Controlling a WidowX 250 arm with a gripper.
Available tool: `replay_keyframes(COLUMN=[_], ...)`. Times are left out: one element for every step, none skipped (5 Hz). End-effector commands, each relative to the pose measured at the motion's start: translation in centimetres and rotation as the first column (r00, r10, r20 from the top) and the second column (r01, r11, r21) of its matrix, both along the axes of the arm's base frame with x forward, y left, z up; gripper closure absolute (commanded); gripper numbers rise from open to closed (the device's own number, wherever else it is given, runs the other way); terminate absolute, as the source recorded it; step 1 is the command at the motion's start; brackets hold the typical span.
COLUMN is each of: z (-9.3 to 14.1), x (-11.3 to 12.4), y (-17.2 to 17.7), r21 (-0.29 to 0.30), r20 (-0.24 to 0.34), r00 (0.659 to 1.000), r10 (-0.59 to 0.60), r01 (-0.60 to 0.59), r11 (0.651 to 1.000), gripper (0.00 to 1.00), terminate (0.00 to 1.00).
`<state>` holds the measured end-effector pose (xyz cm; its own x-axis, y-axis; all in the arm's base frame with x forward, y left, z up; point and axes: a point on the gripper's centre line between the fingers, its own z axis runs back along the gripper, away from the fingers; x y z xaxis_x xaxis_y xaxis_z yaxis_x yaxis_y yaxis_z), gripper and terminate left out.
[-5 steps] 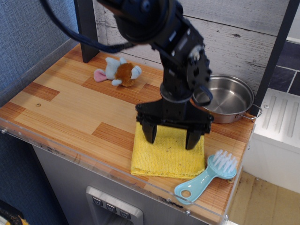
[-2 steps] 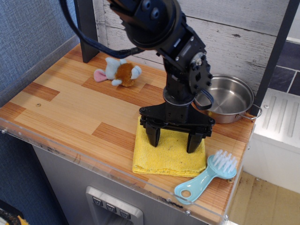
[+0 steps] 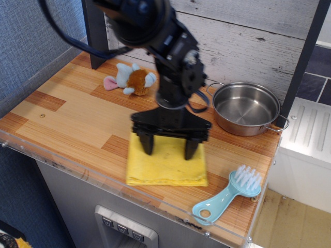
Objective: Move the napkin to the left below the toy
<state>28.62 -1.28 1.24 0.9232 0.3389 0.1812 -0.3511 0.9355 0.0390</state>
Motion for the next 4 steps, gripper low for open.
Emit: replay_keyframes(z=[1.8, 1.8, 1.8, 1.6], x=[0.5, 0.5, 0.2, -0.4], y=[3.4, 6.1, 8.5, 10.5], r21=[0.003, 0.005, 0.011, 0.013], r20=[0.059, 0.057, 0.053, 0.048], r00=[0.996, 0.991, 0.984, 0.975], r10=[0.071, 0.120, 0.170, 0.219], r01=[-0.071, -0.120, -0.171, -0.219], r11=[0.997, 0.993, 0.985, 0.976], gripper=[0.00, 0.00, 0.00, 0.00], terminate=[0.00, 0.00, 0.00, 0.00])
